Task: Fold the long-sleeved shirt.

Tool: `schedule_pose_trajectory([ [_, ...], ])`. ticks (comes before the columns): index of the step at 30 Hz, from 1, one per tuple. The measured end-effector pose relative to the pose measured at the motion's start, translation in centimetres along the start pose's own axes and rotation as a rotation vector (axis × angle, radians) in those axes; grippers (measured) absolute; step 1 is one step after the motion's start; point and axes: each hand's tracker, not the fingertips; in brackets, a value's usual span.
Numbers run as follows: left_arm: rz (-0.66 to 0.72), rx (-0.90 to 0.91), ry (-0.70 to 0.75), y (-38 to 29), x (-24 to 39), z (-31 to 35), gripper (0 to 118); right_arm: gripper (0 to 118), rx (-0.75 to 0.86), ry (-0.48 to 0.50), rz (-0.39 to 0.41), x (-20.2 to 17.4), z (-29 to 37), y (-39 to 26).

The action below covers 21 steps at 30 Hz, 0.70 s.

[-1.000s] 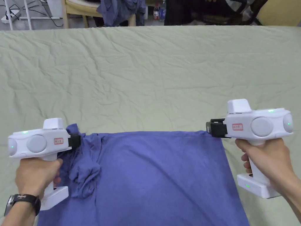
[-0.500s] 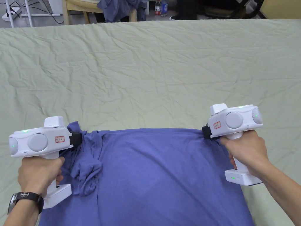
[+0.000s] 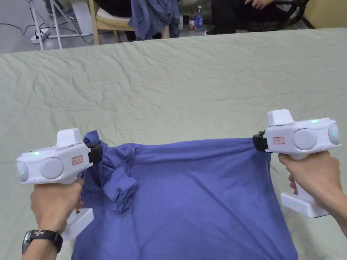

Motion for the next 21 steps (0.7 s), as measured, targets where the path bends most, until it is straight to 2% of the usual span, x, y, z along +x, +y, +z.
schedule_pose_trajectory([
  [3, -0.003, 0.03, 0.006, -1.6, 0.0, 3.9, 12, 4, 0.033, -0.001, 0.015, -0.1, 3.7, -2.4],
  [7, -0.035, 0.058, 0.004, -4.6, 0.6, 9.0, 12, 4, 0.05, 0.013, -0.018, 1.0, 6.9, -6.1],
  [10, -0.03, 0.067, -0.003, -7.8, 0.6, 11.7, 12, 4, 0.043, 0.015, -0.023, 0.2, 9.8, -9.4],
  [17, -0.012, -0.006, -0.013, -15.5, 0.1, 13.9, 12, 4, -0.034, 0.026, -0.065, -0.6, 11.3, -17.8],
  [21, 0.007, -0.045, 0.0, -18.7, -1.1, 14.0, 12, 4, -0.07, 0.025, -0.087, 0.3, 10.5, -21.2],
])
